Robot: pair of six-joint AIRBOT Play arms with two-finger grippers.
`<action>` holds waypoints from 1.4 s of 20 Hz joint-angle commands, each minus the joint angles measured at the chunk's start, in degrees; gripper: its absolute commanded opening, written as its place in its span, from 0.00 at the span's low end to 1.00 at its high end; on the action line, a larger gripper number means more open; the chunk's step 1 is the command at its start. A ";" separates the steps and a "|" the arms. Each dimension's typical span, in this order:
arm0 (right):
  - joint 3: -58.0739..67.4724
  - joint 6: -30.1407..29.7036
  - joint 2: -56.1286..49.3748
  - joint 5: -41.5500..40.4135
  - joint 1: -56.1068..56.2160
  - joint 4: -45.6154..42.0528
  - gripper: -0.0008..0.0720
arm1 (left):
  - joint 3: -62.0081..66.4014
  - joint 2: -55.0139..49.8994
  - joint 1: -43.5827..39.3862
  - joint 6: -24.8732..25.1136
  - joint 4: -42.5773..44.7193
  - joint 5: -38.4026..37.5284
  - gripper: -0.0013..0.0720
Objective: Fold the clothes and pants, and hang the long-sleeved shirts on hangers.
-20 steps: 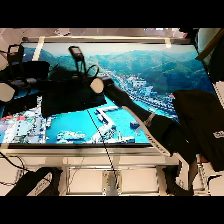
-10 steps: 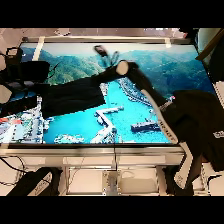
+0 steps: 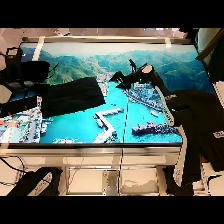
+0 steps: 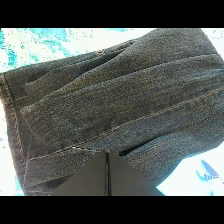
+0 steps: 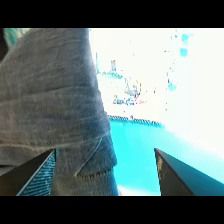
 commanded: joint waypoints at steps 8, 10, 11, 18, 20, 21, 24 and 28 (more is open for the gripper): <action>2.25 -2.14 -7.45 -3.32 7.96 12.00 0.93 | 0.00 0.04 0.00 -0.02 -0.70 0.00 0.04; 2.34 -2.67 -8.07 -3.28 10.38 14.16 0.90 | 0.00 0.04 0.00 -0.02 -1.09 -0.02 0.04; 2.36 -4.02 -8.04 -3.28 11.54 14.88 0.90 | 0.00 0.04 -0.02 -0.02 -1.09 -0.02 0.04; 2.47 -6.34 -6.75 -0.13 12.72 18.08 0.09 | 0.00 0.07 -0.02 -0.02 -1.07 -0.04 0.04; 2.47 -9.88 -4.52 2.56 9.75 17.90 0.08 | 0.00 0.17 -0.02 -0.02 -1.09 -0.07 0.04; 2.47 -9.88 -2.89 4.39 7.50 16.96 0.08 | 0.00 0.31 -0.02 0.00 -1.07 -0.31 0.04; 2.45 -9.73 3.89 11.85 -1.27 9.66 0.07 | 0.00 0.76 -0.02 -0.02 -1.09 -2.08 0.04; 2.47 -7.61 14.93 21.27 -14.75 -4.17 0.07 | 0.00 1.57 0.00 -0.02 -1.09 -2.38 0.04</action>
